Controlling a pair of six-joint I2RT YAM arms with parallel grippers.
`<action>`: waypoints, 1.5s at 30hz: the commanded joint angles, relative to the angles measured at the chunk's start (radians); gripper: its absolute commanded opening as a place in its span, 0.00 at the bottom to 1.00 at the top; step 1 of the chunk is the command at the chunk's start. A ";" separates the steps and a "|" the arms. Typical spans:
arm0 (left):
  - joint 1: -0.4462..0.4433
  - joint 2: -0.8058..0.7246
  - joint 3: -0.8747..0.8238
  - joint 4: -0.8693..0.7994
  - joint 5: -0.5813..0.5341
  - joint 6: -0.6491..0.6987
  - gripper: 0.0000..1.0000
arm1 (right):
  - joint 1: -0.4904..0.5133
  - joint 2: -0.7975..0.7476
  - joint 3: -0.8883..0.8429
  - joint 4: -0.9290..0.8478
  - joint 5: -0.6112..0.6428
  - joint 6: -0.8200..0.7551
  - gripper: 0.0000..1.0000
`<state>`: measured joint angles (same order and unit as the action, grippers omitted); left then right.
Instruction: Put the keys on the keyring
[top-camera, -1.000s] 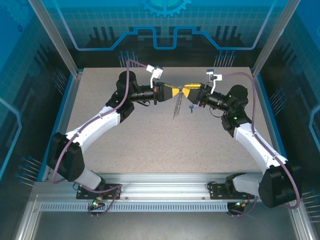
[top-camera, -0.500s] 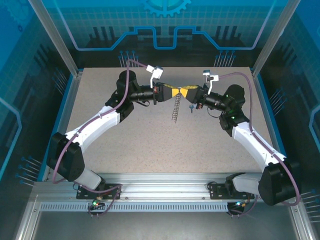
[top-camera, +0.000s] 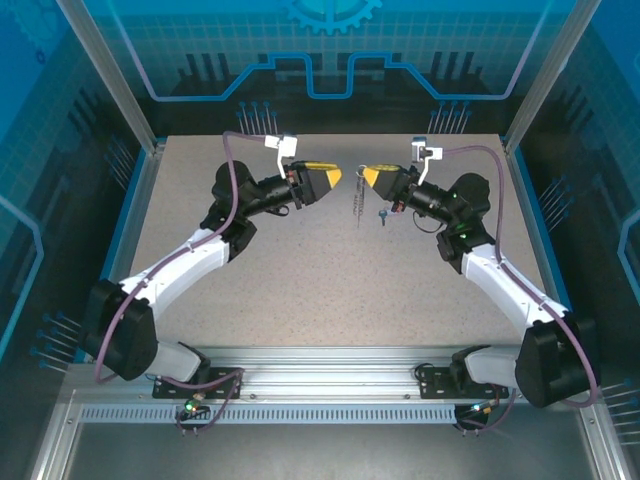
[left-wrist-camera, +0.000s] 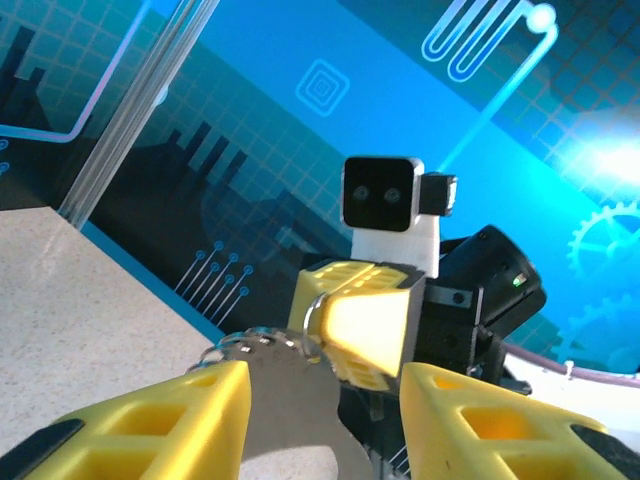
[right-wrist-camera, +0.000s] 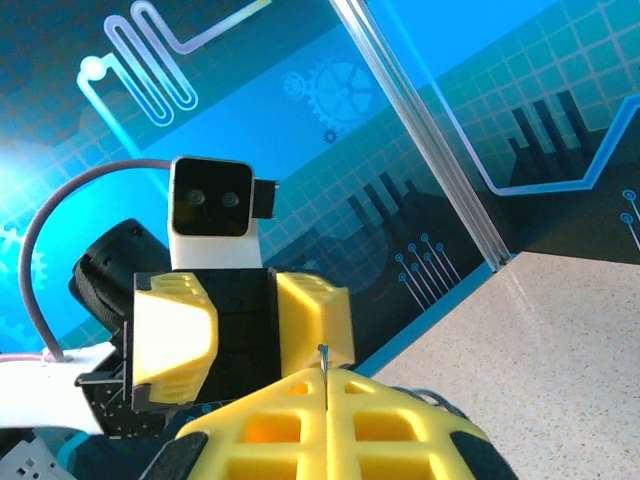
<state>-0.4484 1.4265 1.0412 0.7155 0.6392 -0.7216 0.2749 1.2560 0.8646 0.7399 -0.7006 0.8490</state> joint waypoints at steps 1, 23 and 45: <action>-0.007 0.021 -0.010 0.129 -0.026 -0.063 0.43 | 0.016 0.010 -0.001 0.085 0.042 0.042 0.00; -0.047 0.107 0.032 0.188 -0.024 -0.093 0.30 | 0.058 0.033 0.010 0.088 0.070 0.055 0.00; -0.070 0.133 0.049 0.210 -0.015 -0.099 0.17 | 0.059 0.031 0.010 0.086 0.074 0.053 0.00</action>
<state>-0.5026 1.5444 1.0534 0.8677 0.6197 -0.8143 0.3206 1.2896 0.8635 0.7872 -0.6418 0.8951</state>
